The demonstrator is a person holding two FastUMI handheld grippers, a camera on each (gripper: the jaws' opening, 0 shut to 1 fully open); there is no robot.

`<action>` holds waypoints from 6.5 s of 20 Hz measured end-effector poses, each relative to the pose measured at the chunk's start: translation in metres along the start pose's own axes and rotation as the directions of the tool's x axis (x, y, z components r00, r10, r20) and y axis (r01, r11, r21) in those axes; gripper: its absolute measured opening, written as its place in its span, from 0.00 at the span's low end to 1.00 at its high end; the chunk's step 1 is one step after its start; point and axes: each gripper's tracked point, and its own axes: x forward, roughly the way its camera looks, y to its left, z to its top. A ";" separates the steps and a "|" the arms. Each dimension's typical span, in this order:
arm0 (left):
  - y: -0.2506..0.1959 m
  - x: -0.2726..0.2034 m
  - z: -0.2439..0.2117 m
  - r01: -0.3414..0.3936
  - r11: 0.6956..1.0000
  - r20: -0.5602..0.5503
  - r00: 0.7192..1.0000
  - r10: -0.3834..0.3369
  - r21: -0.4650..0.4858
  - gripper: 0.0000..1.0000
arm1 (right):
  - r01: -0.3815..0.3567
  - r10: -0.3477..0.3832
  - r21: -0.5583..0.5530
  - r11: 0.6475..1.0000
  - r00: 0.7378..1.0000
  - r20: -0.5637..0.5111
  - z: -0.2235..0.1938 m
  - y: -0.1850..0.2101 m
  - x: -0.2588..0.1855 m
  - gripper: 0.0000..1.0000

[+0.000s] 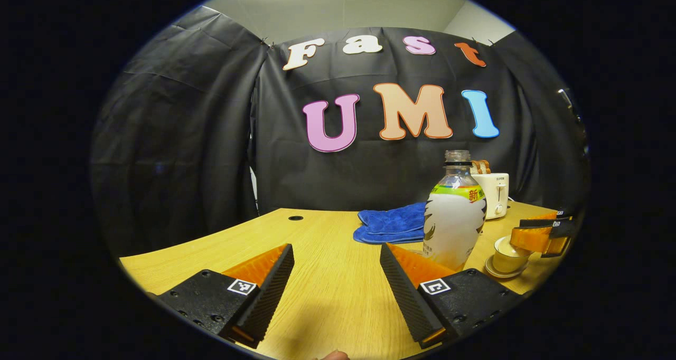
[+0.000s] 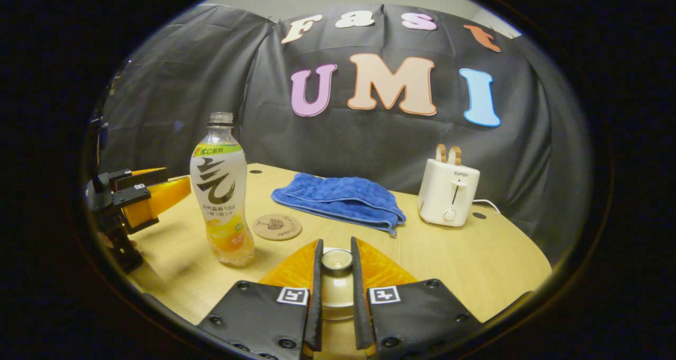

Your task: Open the teacup lid with one hand, grasp the water bottle and pour water into the teacup with the other hand; after pouring, place the water bottle on the coaster and then close the teacup lid.

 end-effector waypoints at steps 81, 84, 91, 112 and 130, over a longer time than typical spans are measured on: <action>-0.128 0.023 0.000 0.305 0.679 -0.119 0.944 -0.307 0.668 0.55 | 0.077 -0.095 0.138 0.987 0.988 0.124 0.042 -0.102 -0.060 0.27; -0.133 0.021 -0.010 0.308 0.604 -0.136 0.940 -0.314 0.735 0.55 | 0.081 -0.098 0.138 0.987 0.988 0.120 0.039 -0.103 -0.060 0.28; -0.135 0.026 -0.030 0.315 0.464 -0.182 0.934 -0.309 0.828 0.55 | 0.084 -0.100 0.138 0.987 0.989 0.111 0.032 -0.105 -0.060 0.28; -0.130 0.034 -0.044 0.289 -0.046 -0.290 0.920 -0.263 0.956 0.55 | 0.108 -0.120 0.147 0.983 0.990 0.077 0.014 -0.116 -0.055 0.28; -0.135 0.042 -0.015 0.207 -0.348 -0.301 0.922 -0.244 0.915 0.55 | 0.092 -0.103 0.146 0.985 0.992 0.072 0.007 -0.117 -0.057 0.27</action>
